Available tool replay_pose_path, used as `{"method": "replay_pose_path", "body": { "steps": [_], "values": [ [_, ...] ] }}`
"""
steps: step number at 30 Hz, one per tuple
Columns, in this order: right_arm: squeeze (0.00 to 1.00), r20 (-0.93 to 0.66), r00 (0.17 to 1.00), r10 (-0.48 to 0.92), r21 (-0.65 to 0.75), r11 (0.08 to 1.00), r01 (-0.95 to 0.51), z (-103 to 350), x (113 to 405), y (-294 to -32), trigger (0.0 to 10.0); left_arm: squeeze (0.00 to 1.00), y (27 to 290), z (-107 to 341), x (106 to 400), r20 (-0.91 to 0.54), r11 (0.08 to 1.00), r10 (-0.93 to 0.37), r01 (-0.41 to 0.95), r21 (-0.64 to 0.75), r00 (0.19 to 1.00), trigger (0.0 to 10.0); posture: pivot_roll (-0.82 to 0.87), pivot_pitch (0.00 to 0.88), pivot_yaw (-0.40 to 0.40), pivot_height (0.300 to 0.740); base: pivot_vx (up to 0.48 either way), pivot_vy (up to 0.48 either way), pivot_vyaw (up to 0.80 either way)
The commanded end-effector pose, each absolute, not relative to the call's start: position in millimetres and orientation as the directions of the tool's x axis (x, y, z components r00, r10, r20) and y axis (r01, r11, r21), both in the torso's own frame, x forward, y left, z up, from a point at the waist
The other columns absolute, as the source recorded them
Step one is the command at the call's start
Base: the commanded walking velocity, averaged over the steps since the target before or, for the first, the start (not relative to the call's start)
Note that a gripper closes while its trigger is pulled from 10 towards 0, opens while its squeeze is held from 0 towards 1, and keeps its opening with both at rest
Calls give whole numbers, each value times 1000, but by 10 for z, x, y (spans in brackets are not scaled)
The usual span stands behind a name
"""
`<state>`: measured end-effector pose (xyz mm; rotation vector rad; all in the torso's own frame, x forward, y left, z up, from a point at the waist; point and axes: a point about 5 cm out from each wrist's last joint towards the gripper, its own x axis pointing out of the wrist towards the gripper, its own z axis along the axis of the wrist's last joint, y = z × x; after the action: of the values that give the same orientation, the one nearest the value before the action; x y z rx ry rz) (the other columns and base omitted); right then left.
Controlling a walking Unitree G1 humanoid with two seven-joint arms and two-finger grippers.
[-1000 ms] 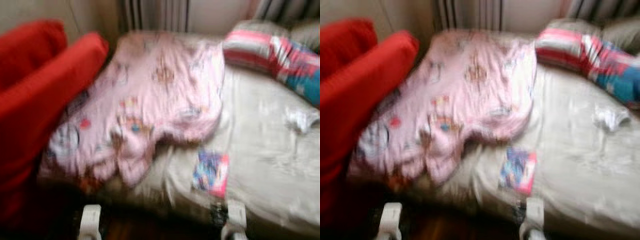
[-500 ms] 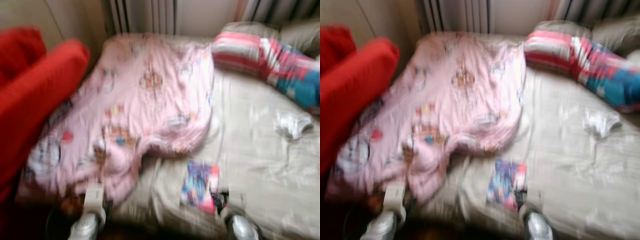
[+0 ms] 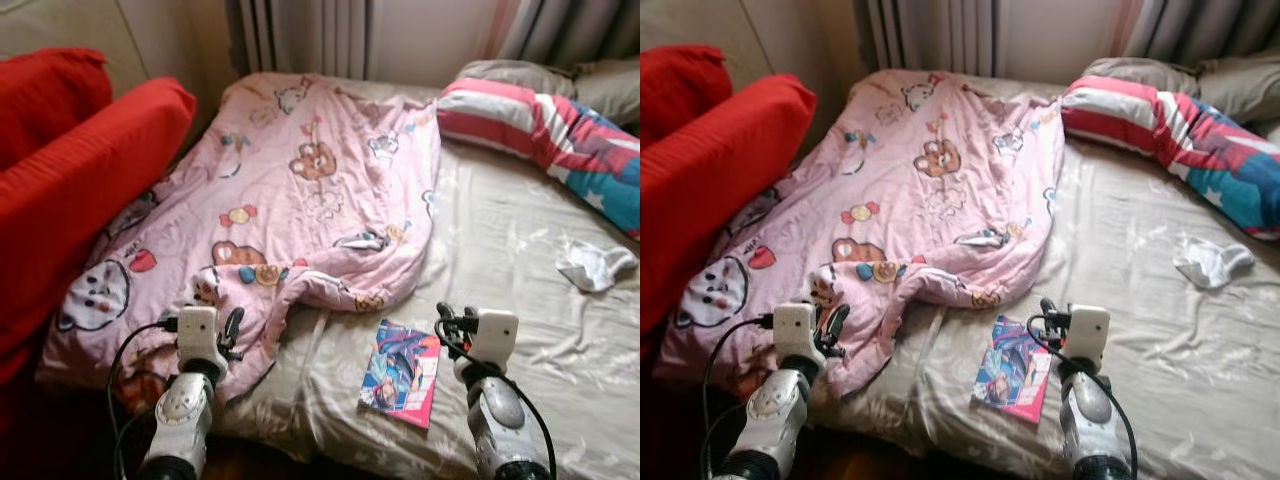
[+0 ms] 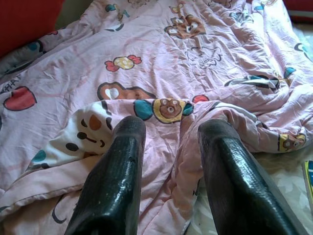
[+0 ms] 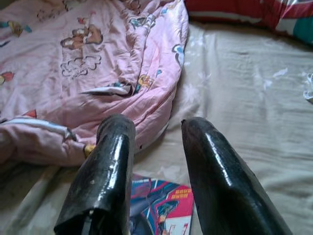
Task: Clean up the room
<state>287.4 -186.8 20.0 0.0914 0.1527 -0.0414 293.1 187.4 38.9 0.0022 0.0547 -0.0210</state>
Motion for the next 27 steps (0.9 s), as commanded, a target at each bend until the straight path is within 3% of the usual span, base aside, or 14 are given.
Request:
{"method": "replay_pose_path", "body": {
  "steps": [1, 4, 13, 27],
  "values": [
    [0, -160, 987, -31, 80, 996, 44, 174, 2843, -1846, 10000, 0, 1863, 387, 2905, -48, 1000, -25, 25, 2, 999, 10000, -85, 131, 1, 740, 0, 0, 0],
    [0, -200, 979, -34, 74, 996, 50, 121, 2810, -1832, 10000, 0, 1854, 363, 2858, -59, 1000, -29, 29, 1, 998, 10000, -77, 125, 3, 740, 0, 0, 0],
    [0, -230, 973, -26, 92, 995, 48, 76, 2799, -1764, 10000, 0, 1849, 383, 2870, -71, 999, -42, 44, 17, 997, 10000, -80, 110, 10, 673, 0, 0, 0],
    [0, -249, 968, -35, 99, 993, 61, 60, 2803, -1771, 10000, 0, 1835, 386, 2881, -78, 998, -57, 59, 23, 995, 10000, -77, 110, 7, 664, 0, 0, 0]
  ]
}}
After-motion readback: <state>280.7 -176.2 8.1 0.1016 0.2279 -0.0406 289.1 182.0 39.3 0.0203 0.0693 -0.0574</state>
